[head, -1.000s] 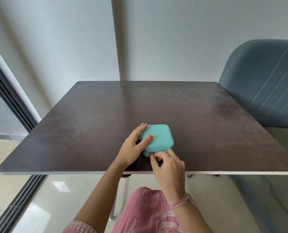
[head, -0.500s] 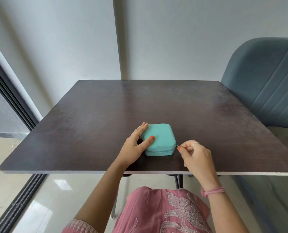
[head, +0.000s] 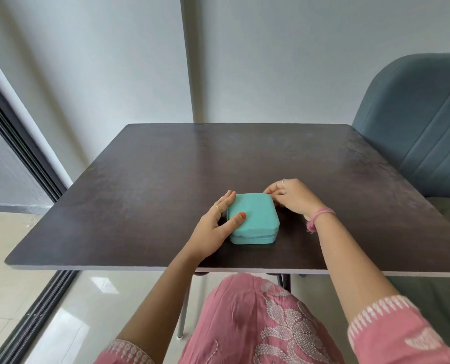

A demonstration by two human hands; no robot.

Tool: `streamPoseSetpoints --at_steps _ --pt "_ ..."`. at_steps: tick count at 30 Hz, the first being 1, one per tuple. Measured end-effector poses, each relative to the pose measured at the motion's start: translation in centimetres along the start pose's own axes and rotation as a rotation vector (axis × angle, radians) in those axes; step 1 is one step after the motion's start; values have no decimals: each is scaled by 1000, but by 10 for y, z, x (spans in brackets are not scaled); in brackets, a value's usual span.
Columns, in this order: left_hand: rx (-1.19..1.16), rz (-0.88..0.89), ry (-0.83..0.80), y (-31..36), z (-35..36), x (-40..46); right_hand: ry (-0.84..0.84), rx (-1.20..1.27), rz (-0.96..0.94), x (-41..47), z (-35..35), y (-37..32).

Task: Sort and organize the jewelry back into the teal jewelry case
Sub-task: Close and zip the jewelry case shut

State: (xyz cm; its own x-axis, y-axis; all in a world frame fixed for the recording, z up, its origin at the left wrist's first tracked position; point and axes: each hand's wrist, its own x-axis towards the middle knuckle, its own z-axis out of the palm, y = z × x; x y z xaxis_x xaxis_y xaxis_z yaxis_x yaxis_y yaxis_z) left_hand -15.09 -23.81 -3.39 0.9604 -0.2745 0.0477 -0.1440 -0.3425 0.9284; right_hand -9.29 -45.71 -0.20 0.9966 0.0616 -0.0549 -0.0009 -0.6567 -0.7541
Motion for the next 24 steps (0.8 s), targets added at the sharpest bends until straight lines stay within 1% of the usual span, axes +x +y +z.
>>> streamPoseSetpoints --at_steps 4,8,10,12,14,15,18,21,24 --pt "-9 -4 -5 2 0 -1 -9 21 15 3 -2 1" --pt "-41 -37 8 2 2 -1 106 161 53 -6 8 12" --pt "-66 -42 87 3 5 -3 182 228 74 -18 16 20" --pt "-120 -62 221 -1 7 -5 261 232 91 -36 25 26" --pt "-220 -100 316 -7 9 -11 322 245 95 -57 34 27" --pt "-277 -121 332 -10 11 -14 332 257 88 -67 38 28" --pt "-343 -146 301 -13 20 -22 323 308 69 -89 50 24" --pt "-317 -127 292 -7 27 -26 349 333 62 -95 56 22" --pt "-289 -121 330 -1 28 -26 347 393 76 -89 60 21"
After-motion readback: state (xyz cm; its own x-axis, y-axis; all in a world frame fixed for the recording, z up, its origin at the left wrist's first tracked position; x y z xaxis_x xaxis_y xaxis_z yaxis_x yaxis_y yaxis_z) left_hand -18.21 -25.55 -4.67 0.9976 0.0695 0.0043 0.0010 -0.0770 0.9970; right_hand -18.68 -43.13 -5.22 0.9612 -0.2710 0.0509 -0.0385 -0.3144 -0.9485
